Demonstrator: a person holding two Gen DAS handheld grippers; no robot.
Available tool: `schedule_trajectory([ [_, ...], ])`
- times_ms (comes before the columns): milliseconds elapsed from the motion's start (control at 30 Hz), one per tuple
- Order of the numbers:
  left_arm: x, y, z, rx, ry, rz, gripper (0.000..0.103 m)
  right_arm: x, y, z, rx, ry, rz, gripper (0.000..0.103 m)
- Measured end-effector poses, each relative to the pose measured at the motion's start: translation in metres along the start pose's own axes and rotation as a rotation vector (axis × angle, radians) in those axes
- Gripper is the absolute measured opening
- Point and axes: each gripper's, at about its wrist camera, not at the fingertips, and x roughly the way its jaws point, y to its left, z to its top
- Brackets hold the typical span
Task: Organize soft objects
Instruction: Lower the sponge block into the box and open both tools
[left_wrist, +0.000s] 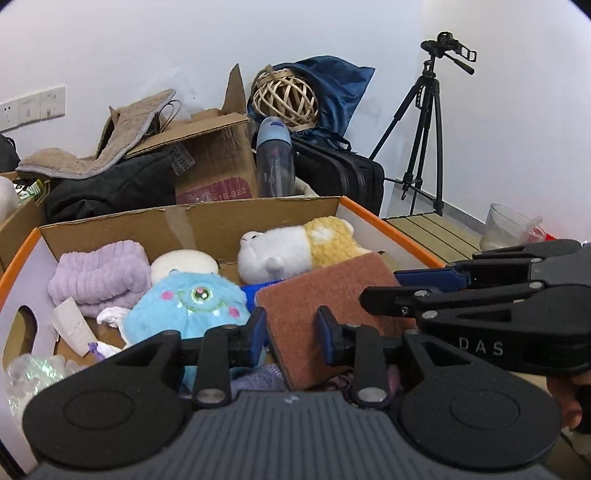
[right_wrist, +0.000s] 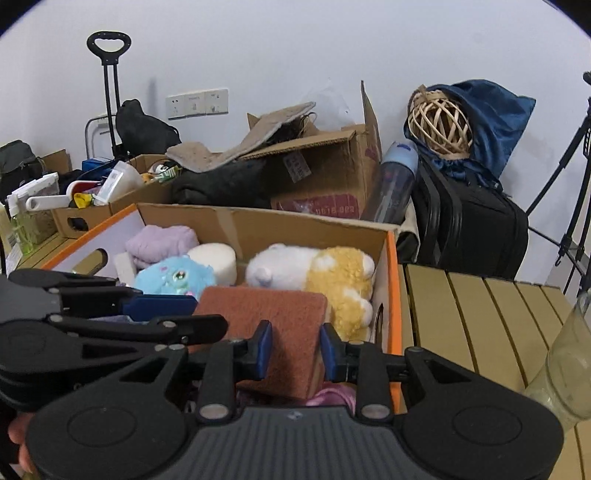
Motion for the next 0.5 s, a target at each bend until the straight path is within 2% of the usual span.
schedule_trajectory([
  [100, -0.002, 0.002, 0.002, -0.022, 0.003, -0.015, 0.03, -0.003, -0.002, -0.001, 0.021, -0.011, 0.011, 0.028],
  [200, -0.008, 0.002, 0.007, -0.002, 0.015, -0.022, 0.031, -0.008, -0.009, -0.001, 0.072, -0.024, 0.022, 0.031],
  [267, -0.023, 0.001, 0.01, -0.003, 0.014, -0.011, 0.031, -0.017, -0.003, 0.004, 0.046, -0.013, -0.008, 0.031],
  [367, -0.064, 0.003, 0.018, -0.024, -0.028, 0.024, 0.033, -0.045, 0.002, 0.011, 0.039, -0.034, -0.012, 0.033],
  [400, -0.081, 0.003, 0.021, -0.028, -0.045, 0.044, 0.034, -0.06, 0.004, 0.014, 0.037, -0.046, -0.016, 0.04],
  [433, -0.097, 0.003, 0.022, -0.029, -0.058, 0.067, 0.037, -0.074, 0.006, 0.016, 0.036, -0.061, -0.018, 0.054],
  [500, -0.132, 0.002, 0.024, -0.025, -0.079, 0.115, 0.04, -0.107, 0.01, 0.017, 0.041, -0.086, -0.031, 0.065],
])
